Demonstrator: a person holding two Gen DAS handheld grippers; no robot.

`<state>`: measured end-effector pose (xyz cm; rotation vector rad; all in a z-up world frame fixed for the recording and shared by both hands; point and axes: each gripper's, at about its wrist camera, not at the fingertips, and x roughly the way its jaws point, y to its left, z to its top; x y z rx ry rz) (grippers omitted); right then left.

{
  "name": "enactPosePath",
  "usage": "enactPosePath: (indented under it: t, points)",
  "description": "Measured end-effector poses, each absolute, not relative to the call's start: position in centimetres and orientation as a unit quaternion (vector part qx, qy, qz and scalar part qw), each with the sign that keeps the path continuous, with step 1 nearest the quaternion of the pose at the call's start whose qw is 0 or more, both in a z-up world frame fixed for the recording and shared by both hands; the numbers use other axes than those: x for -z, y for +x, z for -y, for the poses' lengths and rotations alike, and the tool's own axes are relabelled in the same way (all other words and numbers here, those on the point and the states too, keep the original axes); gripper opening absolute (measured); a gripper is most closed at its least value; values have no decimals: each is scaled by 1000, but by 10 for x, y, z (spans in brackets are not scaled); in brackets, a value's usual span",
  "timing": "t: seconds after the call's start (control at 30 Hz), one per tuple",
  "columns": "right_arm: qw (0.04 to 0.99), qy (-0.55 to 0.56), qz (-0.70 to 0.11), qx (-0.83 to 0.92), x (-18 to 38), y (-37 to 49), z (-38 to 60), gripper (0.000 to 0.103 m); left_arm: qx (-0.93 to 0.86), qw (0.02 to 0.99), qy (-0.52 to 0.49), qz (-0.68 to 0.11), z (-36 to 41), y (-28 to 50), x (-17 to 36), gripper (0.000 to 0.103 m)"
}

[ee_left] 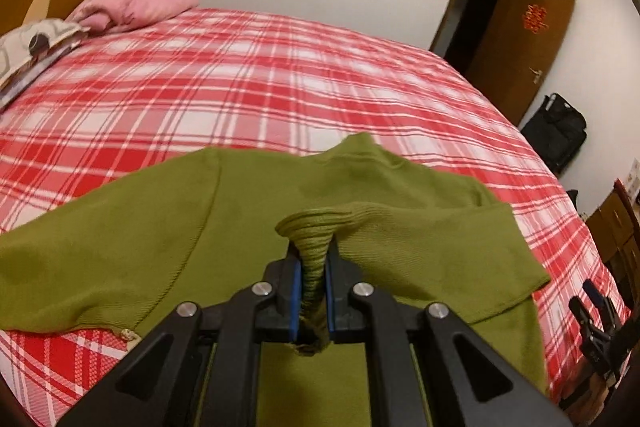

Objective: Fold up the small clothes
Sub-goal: 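Grasp the cuff with the left tool while the right tool releases it, then lay the sleeve flat on the cardigan body and open the left tool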

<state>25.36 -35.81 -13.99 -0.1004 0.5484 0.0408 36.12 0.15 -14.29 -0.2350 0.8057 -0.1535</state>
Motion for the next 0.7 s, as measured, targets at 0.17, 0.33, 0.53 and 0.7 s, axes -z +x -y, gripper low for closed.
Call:
enactPosePath:
  t: [0.17,0.33,0.53,0.7]
  points:
    - [958,-53,-280,-21,143,256,357,79,66,907,-105,-401,-5,366,153,11]
    - [953,-55,-295,-45,144,259,350,79,54,903,-83,-419,0,365,165,27]
    - [929,-91,-353,-63,143,288,314,79,45,915,-34,-399,11,349,161,71]
    - [924,-136,-358,-14,148,322,294,79,-4,905,30,-425,12,352,175,73]
